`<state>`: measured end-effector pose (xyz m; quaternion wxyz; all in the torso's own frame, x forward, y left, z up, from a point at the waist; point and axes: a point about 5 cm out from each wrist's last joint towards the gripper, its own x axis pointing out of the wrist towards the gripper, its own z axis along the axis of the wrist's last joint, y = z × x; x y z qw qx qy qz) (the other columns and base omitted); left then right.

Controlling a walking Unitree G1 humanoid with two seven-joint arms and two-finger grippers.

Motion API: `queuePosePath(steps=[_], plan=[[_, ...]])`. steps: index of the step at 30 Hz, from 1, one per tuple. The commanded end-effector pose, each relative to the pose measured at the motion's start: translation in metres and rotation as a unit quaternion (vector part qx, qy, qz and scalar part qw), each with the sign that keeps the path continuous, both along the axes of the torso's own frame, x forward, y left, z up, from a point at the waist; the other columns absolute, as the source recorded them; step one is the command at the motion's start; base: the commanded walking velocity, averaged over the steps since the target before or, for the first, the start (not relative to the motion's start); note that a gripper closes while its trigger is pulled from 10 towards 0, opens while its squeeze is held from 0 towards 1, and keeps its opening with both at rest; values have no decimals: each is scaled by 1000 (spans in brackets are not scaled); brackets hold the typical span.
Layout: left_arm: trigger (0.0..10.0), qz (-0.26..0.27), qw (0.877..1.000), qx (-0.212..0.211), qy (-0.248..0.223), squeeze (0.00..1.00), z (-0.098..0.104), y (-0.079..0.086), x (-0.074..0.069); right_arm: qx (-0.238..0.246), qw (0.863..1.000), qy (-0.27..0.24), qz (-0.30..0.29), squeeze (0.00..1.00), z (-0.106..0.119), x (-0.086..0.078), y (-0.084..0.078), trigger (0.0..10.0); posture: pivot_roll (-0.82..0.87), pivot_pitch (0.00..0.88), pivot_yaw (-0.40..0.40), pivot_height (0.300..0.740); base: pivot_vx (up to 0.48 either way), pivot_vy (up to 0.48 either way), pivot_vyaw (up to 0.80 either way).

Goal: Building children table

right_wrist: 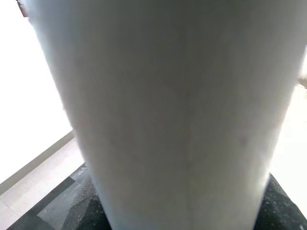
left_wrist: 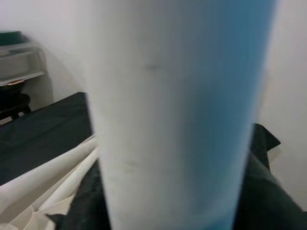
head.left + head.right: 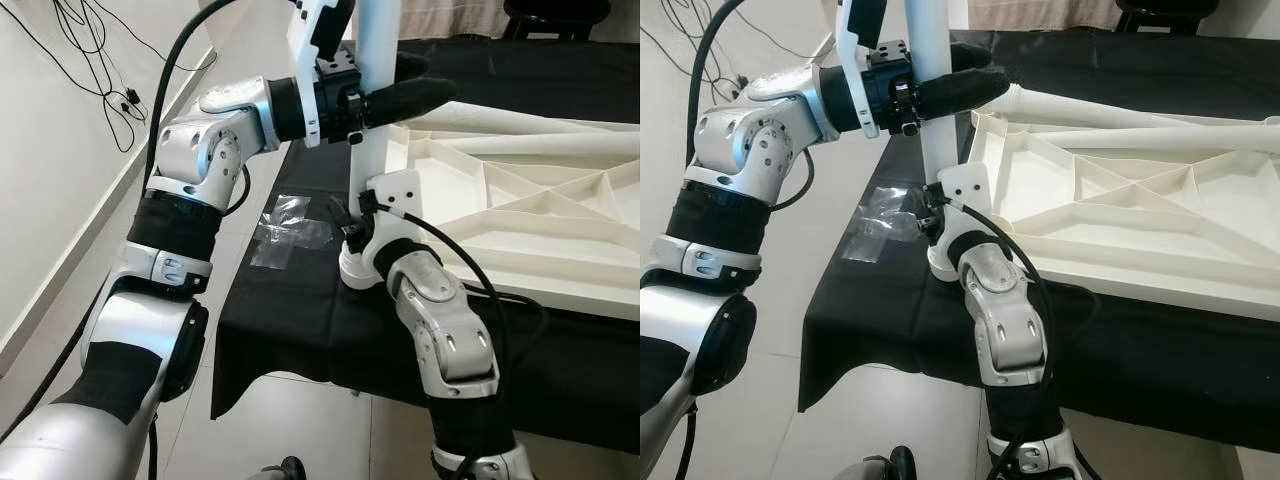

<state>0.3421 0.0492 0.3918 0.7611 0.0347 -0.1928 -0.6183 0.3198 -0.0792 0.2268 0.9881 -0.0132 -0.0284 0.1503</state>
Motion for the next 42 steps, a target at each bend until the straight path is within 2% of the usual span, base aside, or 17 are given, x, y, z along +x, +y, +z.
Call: queuePosePath(steps=[1,3,4,5,6,9,10,15,20,21,27,28,29,30,31,41,42], plan=[[0,-34,999,18,-15,0,0,-9,-8,20,991,128,-16,0,-41,-4,1,0,46,228,95,740,0,0,0],[0,-38,999,21,-15,0,-1,-10,-8,23,991,130,-19,0,-41,-8,2,824,46,228,96,740,0,0,0],[0,-41,999,22,-16,0,-1,-11,-9,24,991,131,-18,0,-41,-10,3,3569,45,226,98,740,0,0,0],[0,-41,999,22,-16,0,-1,-11,-9,24,991,131,-18,0,-41,-10,3,3569,45,226,98,740,0,0,0],[0,-45,999,24,-17,0,-1,-11,-10,21,993,114,1,0,-35,-8,4,10000,44,224,102,740,0,0,0],[0,-50,998,25,-18,0,-1,-12,-11,19,995,83,43,0,-25,0,5,10000,45,222,103,740,0,0,0],[0,-52,998,25,-18,0,-1,-13,-11,11,993,59,97,1000,-14,8,4,10000,44,220,103,740,0,0,0],[0,-56,998,26,-19,0,-1,-14,-12,-37,979,12,202,1000,11,29,-11,10000,43,218,104,740,0,0,0],[0,-57,998,26,-18,0,-2,-14,-12,-58,972,9,226,1000,16,35,-16,10000,46,218,104,740,0,0,0],[0,-59,998,26,-18,0,-2,-15,-13,-83,965,3,248,0,23,43,-22,10000,52,218,104,740,0,0,0],[0,-65,997,27,-18,0,-3,-16,-15,-116,933,5,341,0,34,52,-26,10000,59,218,101,740,0,0,0],[0,-67,997,27,-18,0,-3,-16,-15,-105,928,11,358,0,34,54,-24,6980,61,223,102,740,0,0,0],[0,-67,997,27,-18,0,-3,-16,-15,-105,928,11,358,0,34,54,-24,6980,61,223,102,740,0,0,0],[0,-68,997,28,-18,0,-3,-17,-16,-98,924,15,370,0,33,58,-24,2745,63,222,102,740,0,0,0],[0,-69,997,28,-19,0,-3,-17,-16,-98,915,17,390,0,31,59,-22,0,64,226,101,740,0,0,0],[0,-72,997,29,-18,0,-3,-16,-18,-96,898,11,428,0,31,62,-22,0,57,229,102,740,0,0,0],[3098,-65,998,21,-4,969,-3,-16,-16,-95,900,7,425,0,31,63,-23,0,56,229,103,740,0,0,0]])
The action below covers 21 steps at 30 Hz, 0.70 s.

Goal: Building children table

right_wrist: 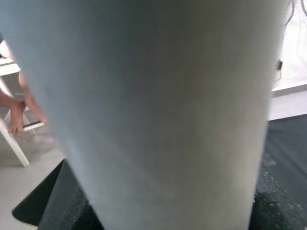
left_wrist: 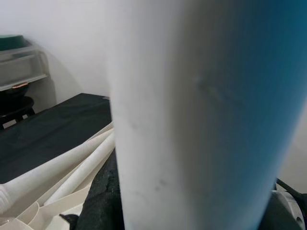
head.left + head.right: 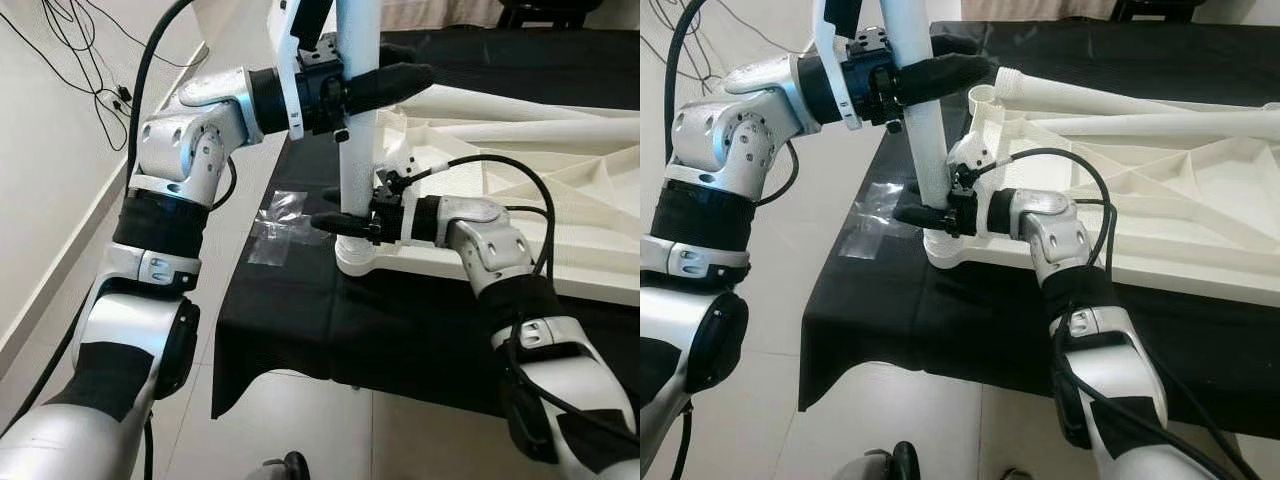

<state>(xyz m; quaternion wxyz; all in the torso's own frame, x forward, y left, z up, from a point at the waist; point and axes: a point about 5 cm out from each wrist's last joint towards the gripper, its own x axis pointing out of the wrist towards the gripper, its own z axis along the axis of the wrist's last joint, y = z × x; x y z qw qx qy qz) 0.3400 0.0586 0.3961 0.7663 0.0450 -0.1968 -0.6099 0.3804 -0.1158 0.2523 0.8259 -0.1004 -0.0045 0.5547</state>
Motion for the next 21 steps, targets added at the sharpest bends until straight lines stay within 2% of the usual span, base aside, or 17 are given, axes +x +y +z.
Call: queuePosePath(steps=[1,2,3,6,7,8,10,11,12,13,14,15,18,19,20,21], plan=[[3098,-76,997,18,5,969,-7,-26,-13,9,1000,0,4,0,6,2,13,0,56,229,103,740,0,0,0],[3098,-71,997,12,15,969,-7,-26,-12,11,1000,-2,2,0,6,3,13,0,56,229,103,740,0,0,0],[10000,-67,998,14,12,1000,-7,-26,-11,11,1000,-3,2,0,6,4,12,0,53,228,103,740,0,0,0],[10000,-56,998,14,6,1000,-7,-27,-9,5,1000,-7,-6,0,2,4,11,0,47,229,100,740,0,0,0],[10000,-51,999,12,3,0,-6,-26,-8,-2,999,-6,-31,0,0,6,8,0,46,229,99,740,0,0,0],[10000,-51,999,12,3,0,-6,-26,-8,-2,999,-6,-31,0,0,6,8,0,46,229,99,740,0,0,0],[10000,-42,999,7,0,0,-4,-22,-7,-8,997,1,-78,0,-5,8,3,0,40,231,92,740,0,0,0],[10000,-34,999,0,0,0,-2,-17,-6,-7,990,21,-142,0,-14,8,3,0,38,234,71,740,0,0,0],[10000,-34,999,0,0,0,-2,-17,-6,-7,990,21,-142,0,-14,8,3,0,38,234,71,740,0,0,0],[10000,-21,1000,-6,2,0,-1,-9,-5,23,949,39,-313,0,-33,5,4,0,45,240,60,740,0,0,0],[10000,-12,1000,-10,3,0,-1,-3,-4,36,894,57,-444,0,-47,-2,-4,0,45,240,60,740,0,0,0],[10000,-5,1000,-10,7,0,-2,6,-4,26,882,90,-462,0,-70,-27,9,0,51,251,76,740,0,0,0],[10000,-5,1000,-10,7,0,-2,6,-4,26,882,90,-462,0,-70,-27,9,0,51,251,76,740,0,0,0],[10000,-1,1000,-9,10,0,-4,12,-4,25,885,111,-451,0,-81,-45,20,0,51,251,76,740,0,0,0],[10000,-4,1000,-7,11,0,-6,18,-8,29,898,125,-421,0,-86,-52,32,0,24,231,75,740,0,0,0],[10000,-4,1000,-7,10,0,-9,25,-11,36,904,128,-406,0,-85,-51,39,0,24,219,66,740,0,0,0]])
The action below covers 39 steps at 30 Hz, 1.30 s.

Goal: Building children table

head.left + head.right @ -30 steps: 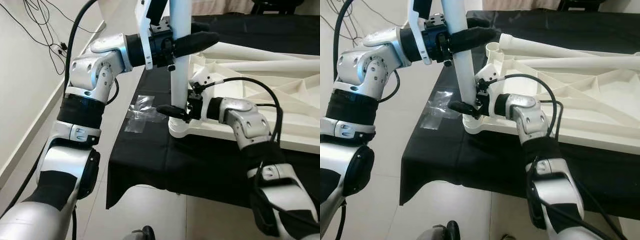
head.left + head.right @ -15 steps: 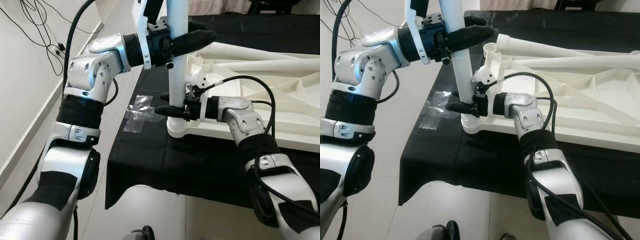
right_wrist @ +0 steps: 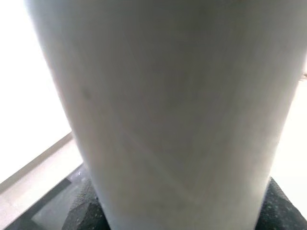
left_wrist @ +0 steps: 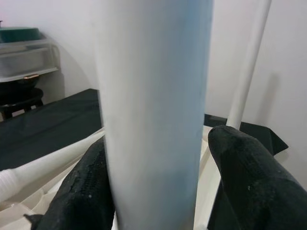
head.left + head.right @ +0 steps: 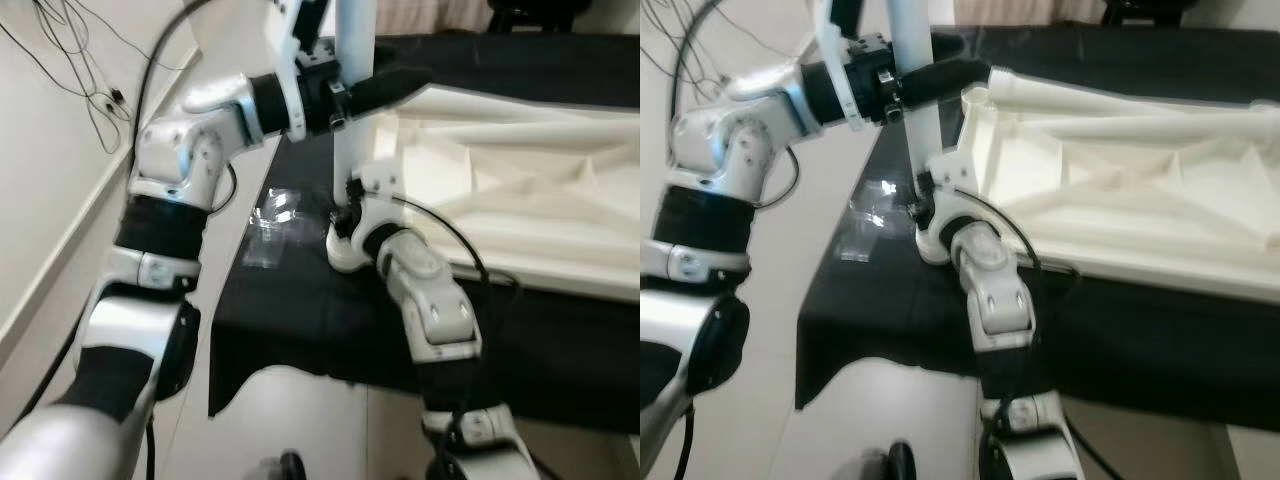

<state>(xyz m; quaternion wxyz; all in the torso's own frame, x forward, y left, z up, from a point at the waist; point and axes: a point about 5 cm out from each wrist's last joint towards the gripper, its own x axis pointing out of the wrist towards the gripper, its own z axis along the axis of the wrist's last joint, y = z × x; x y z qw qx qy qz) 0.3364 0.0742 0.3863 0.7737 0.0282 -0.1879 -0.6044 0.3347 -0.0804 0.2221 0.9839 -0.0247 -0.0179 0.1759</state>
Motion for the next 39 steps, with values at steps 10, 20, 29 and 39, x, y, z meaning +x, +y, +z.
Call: queuePosePath(steps=[10,20,29,39], plan=[[10000,29,999,-11,-17,0,2,49,-21,15,992,121,-29,0,-32,6,1,0,37,201,51,740,0,0,0],[10000,61,998,-8,-8,0,-14,71,-40,39,992,114,-39,0,-25,2,1,0,49,199,51,740,0,0,0],[10000,85,996,-17,6,0,-26,73,-46,110,990,84,-25,0,-17,0,3,0,54,198,60,740,0,0,0],[10000,113,993,-33,-1,0,-19,76,-40,180,982,-20,57,0,13,-4,4,0,56,194,77,740,0,0,0]])
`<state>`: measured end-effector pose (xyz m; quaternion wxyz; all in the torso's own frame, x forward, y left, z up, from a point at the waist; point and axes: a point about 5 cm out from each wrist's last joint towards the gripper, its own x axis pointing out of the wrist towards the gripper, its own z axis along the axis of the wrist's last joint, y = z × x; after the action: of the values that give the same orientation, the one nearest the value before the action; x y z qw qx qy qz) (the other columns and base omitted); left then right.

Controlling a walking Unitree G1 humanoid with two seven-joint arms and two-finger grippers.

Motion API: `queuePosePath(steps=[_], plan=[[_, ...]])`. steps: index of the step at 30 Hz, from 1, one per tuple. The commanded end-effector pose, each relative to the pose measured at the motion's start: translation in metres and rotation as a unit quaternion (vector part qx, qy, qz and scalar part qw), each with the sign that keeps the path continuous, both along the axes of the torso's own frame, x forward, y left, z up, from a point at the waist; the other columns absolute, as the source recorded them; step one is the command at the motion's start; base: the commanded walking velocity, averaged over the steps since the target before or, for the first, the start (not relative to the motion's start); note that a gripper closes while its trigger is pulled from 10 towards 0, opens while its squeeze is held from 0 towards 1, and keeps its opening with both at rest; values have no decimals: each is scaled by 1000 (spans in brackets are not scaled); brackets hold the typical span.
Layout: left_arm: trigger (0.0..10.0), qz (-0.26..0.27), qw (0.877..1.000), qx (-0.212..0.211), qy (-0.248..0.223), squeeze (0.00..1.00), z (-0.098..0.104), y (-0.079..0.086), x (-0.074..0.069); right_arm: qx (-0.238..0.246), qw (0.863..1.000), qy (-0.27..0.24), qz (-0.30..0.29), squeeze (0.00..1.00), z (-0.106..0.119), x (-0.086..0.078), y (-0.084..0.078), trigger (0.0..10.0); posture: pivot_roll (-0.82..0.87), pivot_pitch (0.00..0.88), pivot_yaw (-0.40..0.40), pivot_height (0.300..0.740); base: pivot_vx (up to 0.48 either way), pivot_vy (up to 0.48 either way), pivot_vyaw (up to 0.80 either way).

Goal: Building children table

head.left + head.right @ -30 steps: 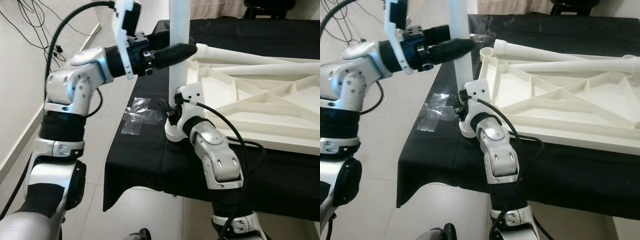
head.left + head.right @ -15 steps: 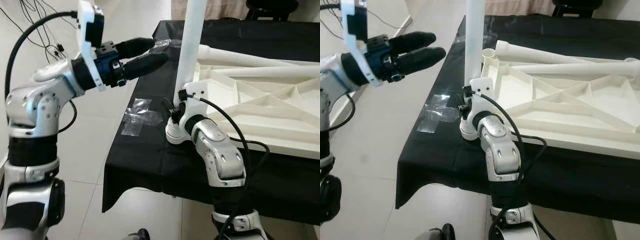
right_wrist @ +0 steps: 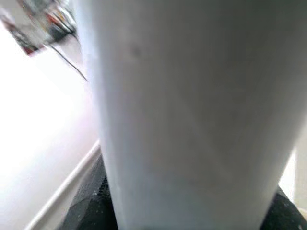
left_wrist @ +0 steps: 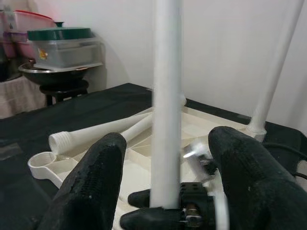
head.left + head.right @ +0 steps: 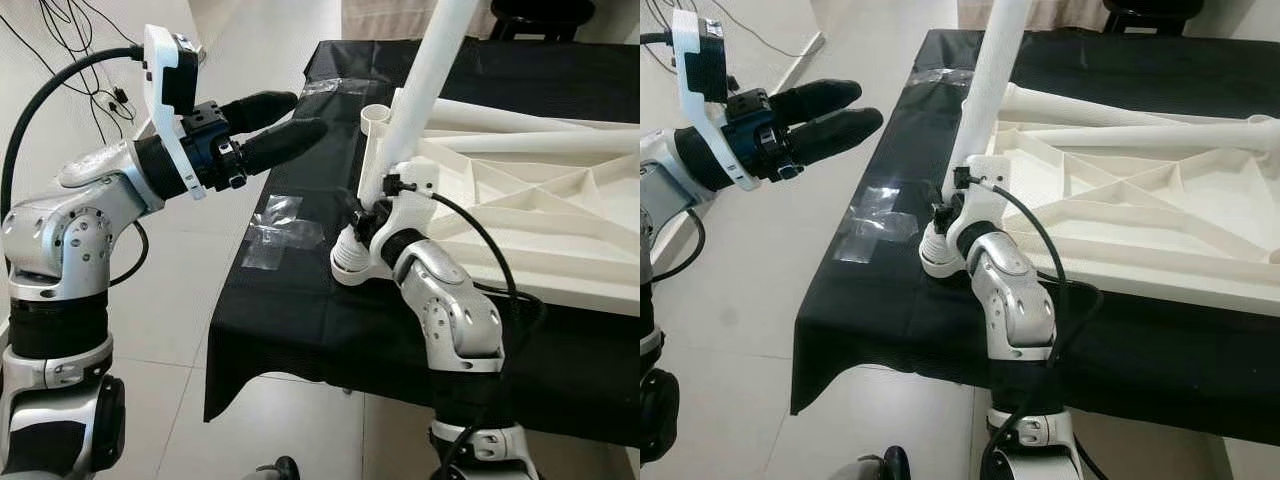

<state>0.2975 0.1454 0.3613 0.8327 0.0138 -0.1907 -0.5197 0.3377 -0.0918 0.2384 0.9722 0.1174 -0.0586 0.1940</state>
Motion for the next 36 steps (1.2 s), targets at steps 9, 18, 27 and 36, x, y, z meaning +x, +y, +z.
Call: queuePosePath(steps=[9,18,27,36], plan=[[10000,28,999,-19,-21,0,10,4,2,-83,987,-103,87,0,-9,-19,16,0,55,184,82,740,0,0,0],[10000,20,999,-25,-17,0,8,0,3,-187,967,-144,94,0,-14,-18,18,0,57,179,86,740,0,0,0],[10000,-122,992,14,-21,0,9,-24,-15,-210,955,-182,101,0,6,-8,26,0,41,155,87,740,0,0,0],[10000,-96,994,23,-56,0,14,-20,-15,-192,958,-190,96,0,19,2,30,0,45,147,86,740,0,0,0]])
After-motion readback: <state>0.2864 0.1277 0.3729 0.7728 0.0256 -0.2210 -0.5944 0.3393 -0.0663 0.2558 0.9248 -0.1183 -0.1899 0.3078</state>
